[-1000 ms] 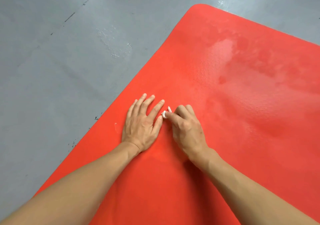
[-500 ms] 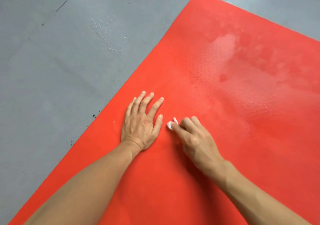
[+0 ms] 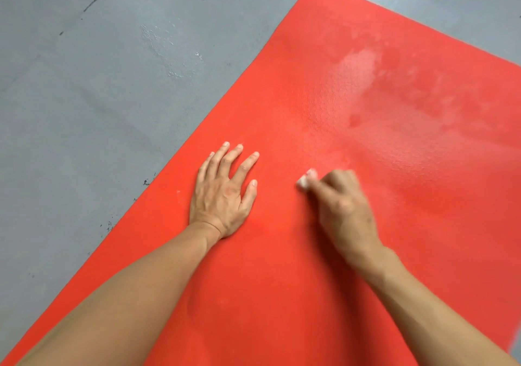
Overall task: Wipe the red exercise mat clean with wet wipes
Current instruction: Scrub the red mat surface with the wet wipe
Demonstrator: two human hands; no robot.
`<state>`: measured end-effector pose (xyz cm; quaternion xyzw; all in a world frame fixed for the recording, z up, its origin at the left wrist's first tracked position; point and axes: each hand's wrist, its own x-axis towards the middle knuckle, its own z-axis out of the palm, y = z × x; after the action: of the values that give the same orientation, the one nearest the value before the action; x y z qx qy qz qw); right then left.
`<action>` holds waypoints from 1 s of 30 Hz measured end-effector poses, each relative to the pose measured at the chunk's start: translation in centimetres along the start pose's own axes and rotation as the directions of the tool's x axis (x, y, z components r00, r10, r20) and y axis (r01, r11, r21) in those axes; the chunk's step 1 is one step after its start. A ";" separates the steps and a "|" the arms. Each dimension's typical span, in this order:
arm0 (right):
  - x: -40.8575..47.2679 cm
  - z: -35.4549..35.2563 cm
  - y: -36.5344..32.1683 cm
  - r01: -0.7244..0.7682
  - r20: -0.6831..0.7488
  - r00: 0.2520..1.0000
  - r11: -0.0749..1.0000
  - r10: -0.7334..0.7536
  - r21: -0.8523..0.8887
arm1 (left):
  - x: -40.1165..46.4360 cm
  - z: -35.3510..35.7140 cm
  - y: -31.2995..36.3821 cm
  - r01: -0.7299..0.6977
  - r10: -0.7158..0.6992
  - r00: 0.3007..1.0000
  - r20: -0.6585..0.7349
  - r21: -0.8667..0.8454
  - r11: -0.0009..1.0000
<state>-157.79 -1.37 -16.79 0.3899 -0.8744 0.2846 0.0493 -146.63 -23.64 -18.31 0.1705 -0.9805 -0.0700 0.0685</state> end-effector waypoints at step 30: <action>-3.2 -1.7 1.5 -0.287 -0.166 0.947 0.957 0.275 -0.047 | 0.0 0.5 -0.2 0.004 -0.004 1.000 -0.013 -0.008 1.000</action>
<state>-156.88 2.47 -17.09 0.2356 -0.9239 0.2876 0.0908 -146.59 -23.77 -18.79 0.1726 -0.9794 -0.0728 0.0755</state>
